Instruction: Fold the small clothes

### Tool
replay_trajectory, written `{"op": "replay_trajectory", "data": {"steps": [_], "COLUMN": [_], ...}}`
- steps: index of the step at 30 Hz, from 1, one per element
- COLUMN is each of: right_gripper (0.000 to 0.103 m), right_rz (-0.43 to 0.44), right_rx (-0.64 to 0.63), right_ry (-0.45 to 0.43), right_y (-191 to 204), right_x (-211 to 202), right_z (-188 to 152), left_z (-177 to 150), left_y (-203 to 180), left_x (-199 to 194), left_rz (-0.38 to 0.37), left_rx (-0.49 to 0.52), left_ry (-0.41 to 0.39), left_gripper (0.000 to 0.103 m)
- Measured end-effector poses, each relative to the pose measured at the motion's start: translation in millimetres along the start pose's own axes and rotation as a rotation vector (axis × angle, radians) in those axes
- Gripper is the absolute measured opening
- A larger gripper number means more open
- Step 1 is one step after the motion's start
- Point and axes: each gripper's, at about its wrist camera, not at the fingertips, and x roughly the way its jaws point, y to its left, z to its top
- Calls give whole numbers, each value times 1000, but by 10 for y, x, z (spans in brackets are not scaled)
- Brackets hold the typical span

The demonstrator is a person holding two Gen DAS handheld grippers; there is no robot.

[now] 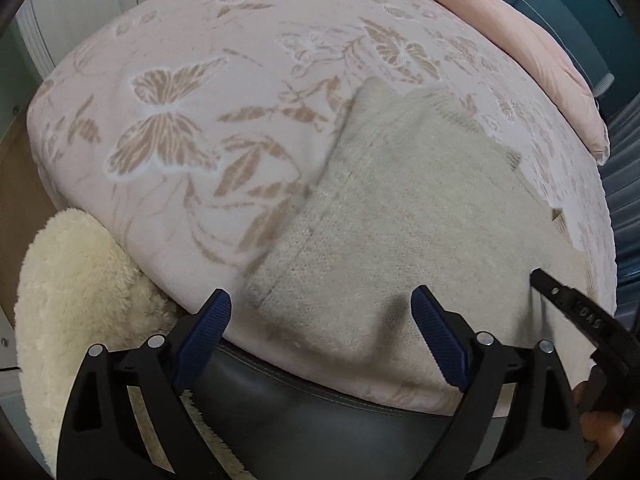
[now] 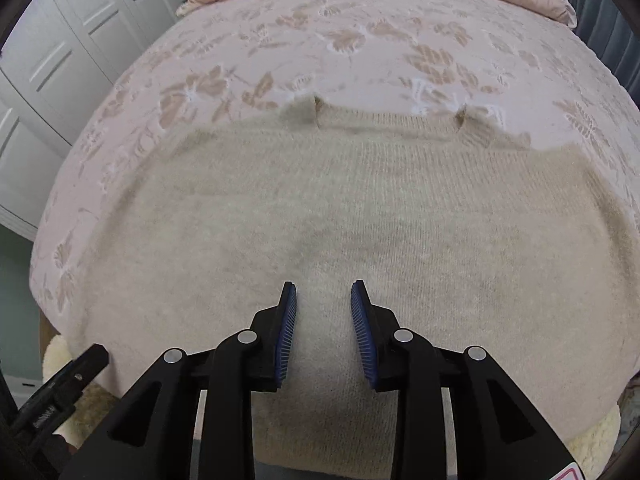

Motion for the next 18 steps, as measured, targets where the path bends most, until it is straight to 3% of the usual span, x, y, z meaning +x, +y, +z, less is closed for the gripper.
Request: {"op": "replay_trajectory", "data": {"steps": [7,9,11,17,18], "right_gripper": [33,33,33,35,39], "right_rz": [-26,-21,-11,36,61], "right_rx": [-49,-55,-47,-18,4], "right_ry": [-29,-41,-53,-80,-83], "right_y": [48,41,22,-41,-82], "right_x": [88,93,88,35,-10], "right_z": [-44,-58,-71,-94,-95], "left_z": [0,31,78,174,171], "left_y": [-12,-53,-142,-604,-742], "left_x": [223,188,105,-505,-623], "left_rz": [-75,-107,-127,-245,-265], "left_rx": [-60,-43,-4,132,167], "left_ry": [18,9,2,-99,-116], "left_gripper": [88,69,28,21,21]}}
